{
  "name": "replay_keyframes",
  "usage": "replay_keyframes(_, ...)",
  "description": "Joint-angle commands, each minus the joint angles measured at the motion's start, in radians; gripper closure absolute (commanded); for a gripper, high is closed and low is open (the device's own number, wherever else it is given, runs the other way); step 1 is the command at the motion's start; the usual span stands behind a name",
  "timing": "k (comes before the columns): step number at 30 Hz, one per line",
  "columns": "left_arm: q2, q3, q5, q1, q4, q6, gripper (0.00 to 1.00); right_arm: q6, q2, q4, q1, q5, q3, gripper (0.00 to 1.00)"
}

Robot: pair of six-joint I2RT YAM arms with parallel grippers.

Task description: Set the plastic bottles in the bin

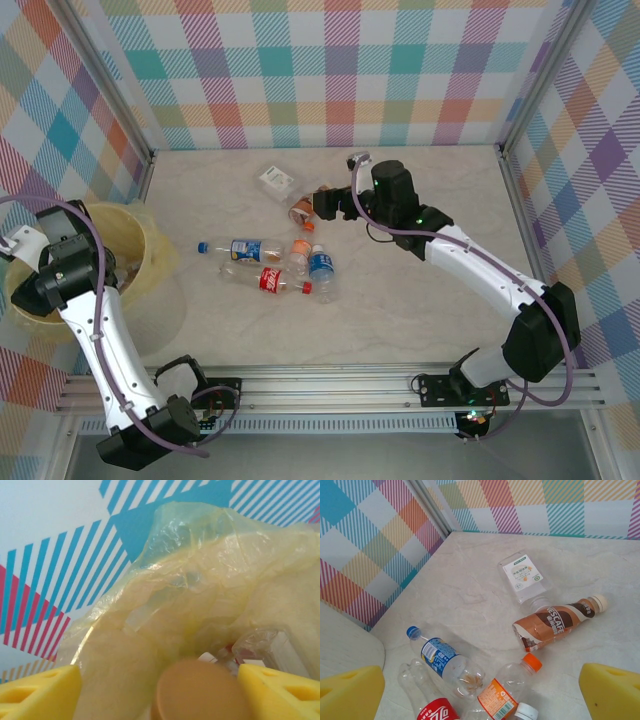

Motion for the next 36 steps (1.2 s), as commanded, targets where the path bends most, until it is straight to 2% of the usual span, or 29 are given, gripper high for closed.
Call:
replay_keyframes(1,0.014,0.067,0.057,0.011,-0.052,-0.011,0.14,0.015,-0.008,-0.007,-0.004,0.007,0.01,0.0)
replay_keyframes(5,0.019,0.127,0.183,0.01,-0.069,-0.032,0.09,0.035,-0.035,0.012,-0.004,0.053,-0.032,0.0)
replay_keyframes(11,-0.014,0.176,0.534,-0.012,-0.035,-0.116,0.05,0.116,-0.001,-0.042,-0.023,0.108,-0.018,0.0)
replay_keyframes(15,-0.042,0.179,0.777,-0.055,0.054,-0.191,0.0,0.099,0.072,-0.093,-0.045,0.058,0.032,0.0)
replay_keyframes(18,-0.039,0.166,0.903,-0.137,0.137,-0.244,0.0,0.011,0.163,-0.149,-0.057,0.016,0.108,0.0)
replay_keyframes(24,-0.01,0.153,0.863,-0.456,0.253,-0.276,0.0,-0.193,0.367,-0.267,-0.058,-0.098,0.343,0.0)
replay_keyframes(29,0.057,0.129,0.827,-0.686,0.354,-0.291,0.0,-0.336,0.529,-0.306,-0.059,-0.093,0.512,0.0)
replay_keyframes(33,0.125,0.128,0.796,-0.793,0.381,-0.289,0.0,-0.356,0.672,-0.443,-0.06,-0.005,0.713,0.0)
replay_keyframes(36,0.165,0.119,0.81,-0.819,0.397,-0.295,0.0,-0.212,0.801,-0.647,-0.059,0.066,0.943,0.0)
